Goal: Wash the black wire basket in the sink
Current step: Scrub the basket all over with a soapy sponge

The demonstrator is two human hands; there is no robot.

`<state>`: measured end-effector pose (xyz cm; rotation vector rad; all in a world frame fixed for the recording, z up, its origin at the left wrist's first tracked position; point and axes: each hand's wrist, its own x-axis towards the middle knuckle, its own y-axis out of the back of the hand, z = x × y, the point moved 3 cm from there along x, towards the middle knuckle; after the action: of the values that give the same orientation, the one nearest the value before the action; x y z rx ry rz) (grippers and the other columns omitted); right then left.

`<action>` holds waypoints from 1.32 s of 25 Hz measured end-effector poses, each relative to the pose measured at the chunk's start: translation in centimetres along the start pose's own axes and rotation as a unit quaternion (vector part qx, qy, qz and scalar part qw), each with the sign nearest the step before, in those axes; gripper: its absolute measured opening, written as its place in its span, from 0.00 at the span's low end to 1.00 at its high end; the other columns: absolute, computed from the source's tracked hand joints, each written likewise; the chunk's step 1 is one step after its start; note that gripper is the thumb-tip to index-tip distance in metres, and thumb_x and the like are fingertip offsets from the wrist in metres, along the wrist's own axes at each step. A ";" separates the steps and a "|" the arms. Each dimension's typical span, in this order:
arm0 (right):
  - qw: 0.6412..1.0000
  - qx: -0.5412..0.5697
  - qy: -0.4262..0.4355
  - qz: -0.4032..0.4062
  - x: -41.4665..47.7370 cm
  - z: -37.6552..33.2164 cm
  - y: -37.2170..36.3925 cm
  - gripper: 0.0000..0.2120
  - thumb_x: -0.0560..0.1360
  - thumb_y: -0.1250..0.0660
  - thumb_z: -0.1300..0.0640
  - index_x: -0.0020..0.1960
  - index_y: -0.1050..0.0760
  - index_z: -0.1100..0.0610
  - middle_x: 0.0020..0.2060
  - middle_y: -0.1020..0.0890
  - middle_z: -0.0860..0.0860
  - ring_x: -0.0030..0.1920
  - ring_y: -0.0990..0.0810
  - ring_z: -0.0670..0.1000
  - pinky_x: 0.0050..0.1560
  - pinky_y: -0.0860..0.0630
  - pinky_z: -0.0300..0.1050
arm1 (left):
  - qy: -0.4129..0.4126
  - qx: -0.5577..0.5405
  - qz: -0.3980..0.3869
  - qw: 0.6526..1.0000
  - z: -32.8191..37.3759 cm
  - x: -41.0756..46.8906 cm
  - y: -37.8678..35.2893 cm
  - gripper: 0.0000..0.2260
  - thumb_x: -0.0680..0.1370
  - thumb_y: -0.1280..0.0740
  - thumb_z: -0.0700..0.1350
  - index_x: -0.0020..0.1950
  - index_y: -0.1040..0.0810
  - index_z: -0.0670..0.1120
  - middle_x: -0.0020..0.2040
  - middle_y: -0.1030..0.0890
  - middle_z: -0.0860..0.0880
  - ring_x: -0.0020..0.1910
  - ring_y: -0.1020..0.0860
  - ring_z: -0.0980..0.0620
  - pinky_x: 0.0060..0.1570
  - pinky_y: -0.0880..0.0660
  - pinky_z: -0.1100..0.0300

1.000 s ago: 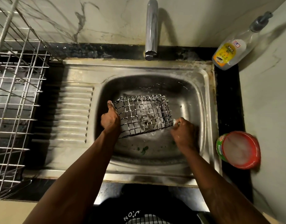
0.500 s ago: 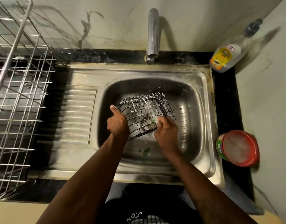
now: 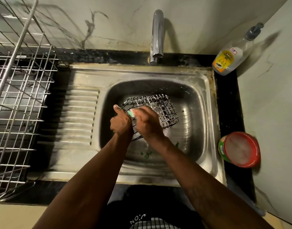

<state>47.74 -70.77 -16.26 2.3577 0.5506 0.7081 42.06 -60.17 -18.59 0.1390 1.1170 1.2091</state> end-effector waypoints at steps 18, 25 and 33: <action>0.993 0.033 -0.074 0.085 -1.1 3.0 6.5 0.05 0.78 0.32 0.62 0.47 0.17 0.58 0.40 0.17 0.53 0.40 0.20 0.52 0.42 0.23 0.46 | -0.174 0.033 -0.020 0.984 7.9 -6.3 2.0 0.26 0.84 0.43 0.57 0.66 0.25 0.35 0.64 0.22 0.35 0.63 0.23 0.37 0.56 0.28 0.50; 0.973 -0.057 -0.204 0.092 -2.6 7.0 7.9 0.10 0.79 0.38 0.59 0.47 0.17 0.56 0.37 0.18 0.54 0.38 0.21 0.54 0.39 0.36 0.36 | -0.261 0.094 -0.128 0.952 8.4 -11.0 -3.8 0.13 0.82 0.35 0.45 0.56 0.19 0.36 0.53 0.16 0.39 0.54 0.17 0.41 0.45 0.25 0.57; 0.928 -0.174 -0.293 -0.148 -4.1 11.7 5.9 0.09 0.72 0.29 0.59 0.52 0.18 0.55 0.46 0.17 0.54 0.48 0.18 0.56 0.45 0.28 0.43 | -0.102 -0.015 -0.395 0.913 3.9 -10.5 -11.2 0.19 0.83 0.38 0.43 0.70 0.29 0.33 0.68 0.24 0.33 0.63 0.21 0.36 0.30 0.29 0.70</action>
<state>52.84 -82.35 -21.70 1.9533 0.4496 -0.0513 53.19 -71.30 -17.21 -0.1978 0.8345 0.4666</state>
